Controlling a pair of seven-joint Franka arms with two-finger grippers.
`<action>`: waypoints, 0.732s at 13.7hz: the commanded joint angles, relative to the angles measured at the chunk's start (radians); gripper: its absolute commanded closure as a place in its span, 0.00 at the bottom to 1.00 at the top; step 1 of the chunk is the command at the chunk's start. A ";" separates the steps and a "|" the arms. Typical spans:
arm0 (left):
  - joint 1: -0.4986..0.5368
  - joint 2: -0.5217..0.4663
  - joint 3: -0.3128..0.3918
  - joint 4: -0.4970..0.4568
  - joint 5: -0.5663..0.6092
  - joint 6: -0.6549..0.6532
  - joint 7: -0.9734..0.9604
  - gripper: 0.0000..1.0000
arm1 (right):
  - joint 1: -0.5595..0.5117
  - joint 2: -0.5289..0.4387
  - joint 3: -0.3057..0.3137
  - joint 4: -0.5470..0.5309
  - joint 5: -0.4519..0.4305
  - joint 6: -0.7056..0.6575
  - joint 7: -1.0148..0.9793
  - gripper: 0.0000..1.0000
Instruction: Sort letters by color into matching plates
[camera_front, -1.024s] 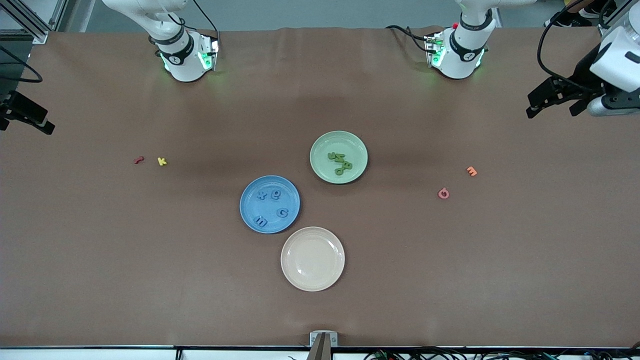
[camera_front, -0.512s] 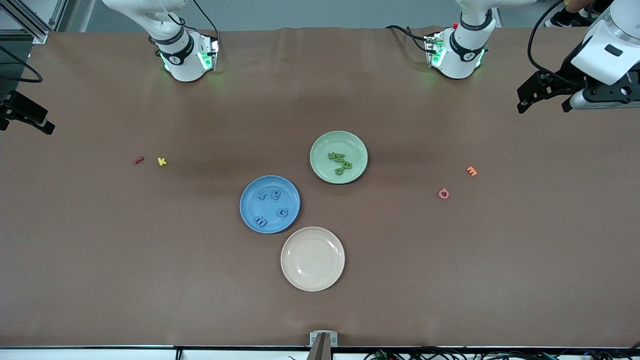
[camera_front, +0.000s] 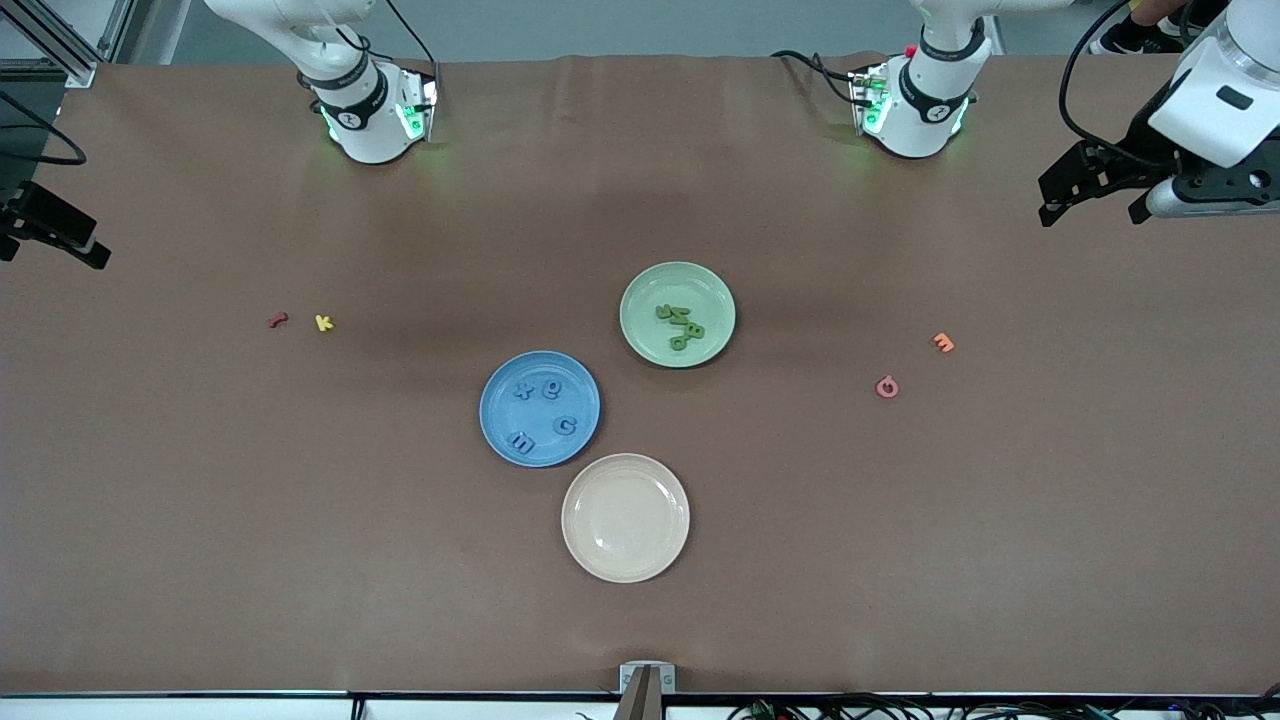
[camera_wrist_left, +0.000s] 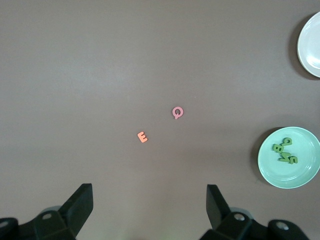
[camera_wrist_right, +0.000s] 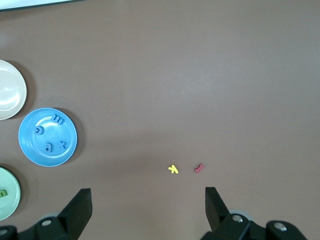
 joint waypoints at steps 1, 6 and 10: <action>0.001 0.007 0.001 0.028 0.016 -0.023 0.012 0.00 | -0.010 0.002 0.009 0.013 -0.009 -0.009 -0.014 0.00; 0.001 0.018 0.003 0.045 0.016 -0.024 0.012 0.00 | -0.013 0.002 0.009 0.015 -0.010 -0.006 -0.079 0.00; 0.006 0.021 0.007 0.066 0.016 -0.052 0.014 0.00 | -0.013 0.002 0.009 0.015 -0.009 -0.004 -0.071 0.00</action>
